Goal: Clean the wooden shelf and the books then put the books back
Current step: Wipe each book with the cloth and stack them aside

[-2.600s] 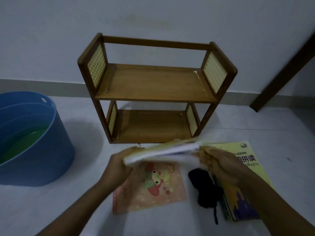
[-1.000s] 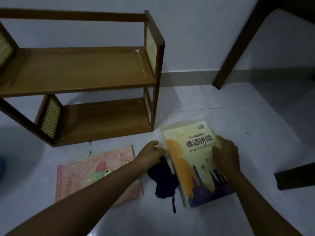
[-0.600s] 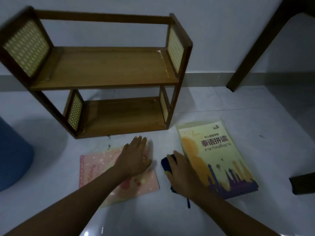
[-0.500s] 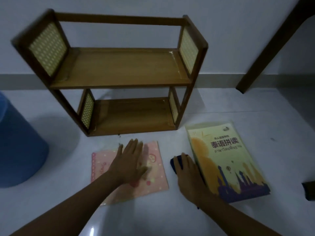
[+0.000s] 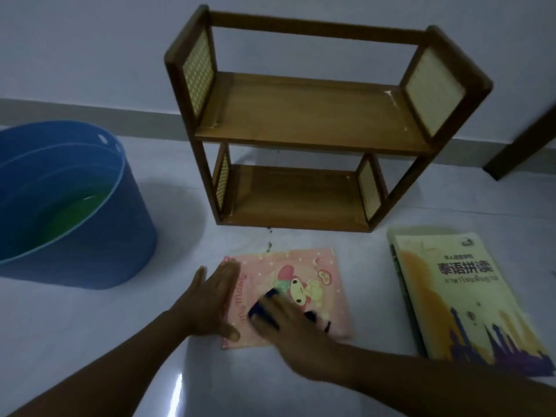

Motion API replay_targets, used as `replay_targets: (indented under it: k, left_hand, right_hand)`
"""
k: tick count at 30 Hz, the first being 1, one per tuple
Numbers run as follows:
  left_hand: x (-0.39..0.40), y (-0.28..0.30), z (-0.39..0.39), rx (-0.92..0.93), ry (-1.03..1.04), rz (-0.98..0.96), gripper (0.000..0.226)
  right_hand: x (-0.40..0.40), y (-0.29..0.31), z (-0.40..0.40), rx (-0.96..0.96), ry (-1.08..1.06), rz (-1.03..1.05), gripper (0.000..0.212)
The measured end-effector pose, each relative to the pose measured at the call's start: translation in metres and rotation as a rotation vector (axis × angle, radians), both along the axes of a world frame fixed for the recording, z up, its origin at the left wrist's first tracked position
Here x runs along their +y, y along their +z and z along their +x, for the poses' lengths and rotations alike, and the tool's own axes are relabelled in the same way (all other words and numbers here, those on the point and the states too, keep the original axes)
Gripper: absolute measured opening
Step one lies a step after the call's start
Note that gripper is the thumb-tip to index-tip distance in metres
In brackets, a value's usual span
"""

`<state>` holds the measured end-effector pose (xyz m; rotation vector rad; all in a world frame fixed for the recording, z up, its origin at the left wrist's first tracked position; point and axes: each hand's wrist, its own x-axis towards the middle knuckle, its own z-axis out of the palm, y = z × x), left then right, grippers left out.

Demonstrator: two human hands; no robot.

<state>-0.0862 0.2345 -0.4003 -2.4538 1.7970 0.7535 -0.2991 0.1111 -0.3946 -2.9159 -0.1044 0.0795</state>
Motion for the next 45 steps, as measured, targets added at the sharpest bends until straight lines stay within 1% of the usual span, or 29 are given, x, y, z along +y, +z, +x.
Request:
replay_targets:
  k: [2, 3, 4, 5, 7, 8, 9, 10, 12, 14, 15, 16, 17, 19, 21, 22, 24, 26, 27, 28, 29, 31, 34, 36, 37, 39, 41, 43, 45]
  left_hand:
    - [0.002, 0.000, 0.003, -0.020, -0.035, -0.007, 0.133]
    - [0.002, 0.002, 0.004, -0.026, -0.052, 0.000, 0.133]
    - [0.003, 0.002, 0.005, -0.021, -0.059, 0.011, 0.134]
    - [0.004, 0.002, 0.005, -0.017, -0.052, 0.009, 0.136]
    - [0.005, 0.001, 0.003, -0.017, -0.020, -0.014, 0.139]
    - [0.004, 0.003, 0.003, -0.017, -0.013, -0.019, 0.140]
    - [0.005, 0.002, 0.003, -0.022, -0.017, -0.015, 0.140]
    - [0.003, 0.000, 0.004, -0.025, -0.027, -0.021, 0.139]
    - [0.004, -0.002, 0.003, -0.067, -0.042, -0.059, 0.137]
    - [0.002, 0.000, 0.004, -0.102, -0.056, -0.059, 0.136]
    - [0.001, 0.003, 0.002, -0.099, -0.050, -0.028, 0.136]
    - [0.000, 0.006, 0.000, -0.083, -0.037, 0.006, 0.136]
    - [-0.001, 0.007, -0.001, -0.069, -0.027, 0.032, 0.137]
    - [-0.002, 0.010, -0.004, -0.085, -0.016, 0.054, 0.138]
    - [-0.004, 0.010, -0.005, -0.127, -0.032, 0.091, 0.139]
    - [-0.005, 0.009, -0.005, -0.141, -0.037, 0.110, 0.140]
    - [-0.009, 0.009, -0.005, -0.158, -0.039, 0.118, 0.141]
    - [-0.010, 0.011, -0.007, -0.163, -0.034, 0.119, 0.140]
    - [-0.010, 0.011, -0.007, -0.171, -0.033, 0.122, 0.140]
    - [-0.009, 0.013, -0.007, -0.176, -0.036, 0.131, 0.139]
    - [-0.009, 0.014, -0.007, -0.177, -0.038, 0.145, 0.139]
    - [-0.010, 0.015, -0.008, -0.190, -0.037, 0.172, 0.138]
    - [-0.013, 0.016, -0.008, -0.240, -0.047, 0.207, 0.135]
    - [-0.023, 0.016, -0.017, -0.276, -0.065, 0.222, 0.129]
    - [-0.025, 0.018, -0.026, -0.257, -0.075, 0.228, 0.125]
    - [-0.038, 0.019, -0.052, -0.149, -0.128, 0.137, 0.119]
    - [-0.039, 0.019, -0.084, -0.033, -0.181, 0.075, 0.106]
    - [-0.031, 0.015, -0.098, -0.122, -0.250, 0.043, 0.091]
    - [-0.028, 0.009, -0.093, -0.207, -0.268, 0.091, 0.075]
  right_hand:
    - [-0.005, 0.011, 0.020, -0.038, 0.254, 0.005, 0.051]
    - [-0.017, 0.015, 0.035, -0.083, 0.278, 0.004, 0.044]
    - [-0.031, 0.012, 0.049, -0.097, 0.202, 0.011, 0.043]
    - [-0.050, 0.008, 0.061, -0.093, 0.047, 0.010, 0.048]
    - [-0.069, 0.004, 0.074, 0.008, -0.317, 0.053, 0.067]
    - [-0.063, 0.004, 0.076, 0.050, -0.444, 0.085, 0.073]
    - [-0.049, 0.004, 0.074, 0.025, -0.474, 0.064, 0.075]
    - [-0.028, 0.004, 0.065, -0.005, -0.399, 0.033, 0.074]
    - [0.017, -0.001, 0.038, -0.032, -0.115, 0.060, 0.072]
    - [0.019, -0.002, 0.021, -0.008, 0.081, 0.072, 0.072]
    - [0.004, -0.007, 0.020, -0.056, 0.117, 0.026, 0.071]
    - [-0.017, -0.014, 0.019, -0.118, 0.071, -0.038, 0.069]
    - [-0.042, -0.020, 0.017, -0.118, -0.064, -0.068, 0.070]
    - [-0.088, -0.020, 0.006, -0.057, -0.415, -0.023, 0.071]
    - [-0.097, -0.018, 0.001, -0.037, -0.641, 0.005, 0.069]
    - [-0.085, -0.019, 0.001, -0.037, -0.637, -0.026, 0.073]
    - [-0.044, -0.016, 0.001, -0.010, -0.442, -0.044, 0.081]
    - [-0.001, -0.020, -0.004, -0.011, -0.101, 0.012, 0.075]
    - [0.007, -0.020, -0.009, 0.023, 0.005, 0.021, 0.071]
    - [0.001, -0.018, -0.014, -0.013, 0.065, -0.003, 0.066]
    - [-0.014, -0.016, -0.019, -0.089, 0.053, -0.063, 0.061]
    - [-0.059, -0.008, -0.034, -0.179, -0.079, -0.130, 0.060]
    - [-0.113, -0.008, -0.072, -0.105, -0.365, -0.078, 0.092]
    - [-0.119, -0.021, -0.089, -0.036, -0.467, -0.091, 0.097]
    - [-0.114, -0.024, -0.090, -0.032, -0.511, -0.061, 0.095]
    - [-0.108, -0.028, -0.088, -0.004, -0.596, -0.012, 0.089]
    - [-0.110, -0.031, -0.084, 0.029, -0.658, 0.020, 0.086]
    - [-0.110, -0.033, -0.082, 0.009, -0.770, 0.075, 0.080]
    - [-0.113, -0.028, -0.076, -0.060, -0.910, 0.177, 0.065]
